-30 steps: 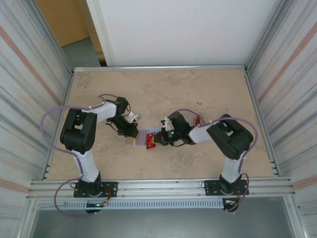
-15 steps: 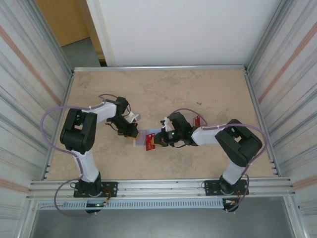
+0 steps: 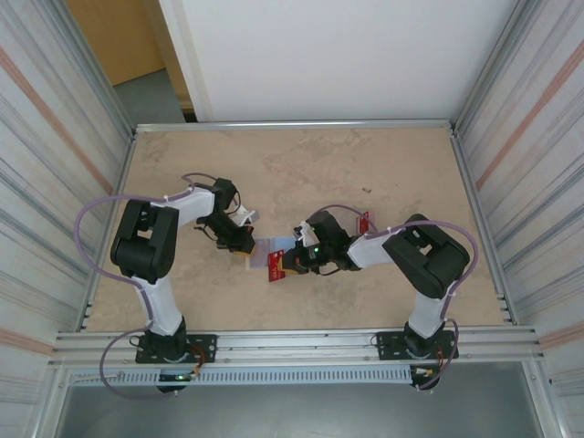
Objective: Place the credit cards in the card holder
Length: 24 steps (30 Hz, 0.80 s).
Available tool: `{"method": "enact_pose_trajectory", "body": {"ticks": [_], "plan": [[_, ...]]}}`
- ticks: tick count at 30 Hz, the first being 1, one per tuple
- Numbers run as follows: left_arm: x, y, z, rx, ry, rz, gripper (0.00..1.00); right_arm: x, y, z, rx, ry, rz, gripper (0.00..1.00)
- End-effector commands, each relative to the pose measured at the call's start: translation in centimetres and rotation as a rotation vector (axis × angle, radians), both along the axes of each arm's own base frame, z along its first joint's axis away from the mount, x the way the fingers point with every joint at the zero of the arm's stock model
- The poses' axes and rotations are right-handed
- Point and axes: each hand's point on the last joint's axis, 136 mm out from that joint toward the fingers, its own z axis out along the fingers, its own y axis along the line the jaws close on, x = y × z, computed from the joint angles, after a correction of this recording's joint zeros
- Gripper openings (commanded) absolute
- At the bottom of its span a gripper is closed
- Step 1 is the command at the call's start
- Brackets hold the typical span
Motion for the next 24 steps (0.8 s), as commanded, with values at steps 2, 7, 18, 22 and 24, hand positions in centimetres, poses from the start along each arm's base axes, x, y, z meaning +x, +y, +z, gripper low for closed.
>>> {"method": "enact_pose_trajectory", "body": {"ticks": [2,7,18,22,24], "plan": [[-0.2,0.4,-0.2,0.02,-0.01,-0.008,0.0,-0.2,0.2,-0.6,0.002,0.021,0.004,0.0],[-0.2,0.4,-0.2,0.022,-0.006,-0.01,0.0,0.4,0.3,-0.9,0.009,0.025,-0.004,0.0],[-0.4,0.4,-0.5,0.018,0.002,-0.009,0.0,2.5,0.5,0.1,0.045,-0.001,-0.022,0.0],[-0.2,0.4,-0.2,0.022,-0.003,-0.01,0.0,3.0,0.6,0.2,0.053,0.0,-0.025,0.0],[-0.3,0.4,-0.4,0.019,0.001,-0.008,0.0,3.1,0.8,0.3,0.06,0.002,-0.017,0.0]]}}
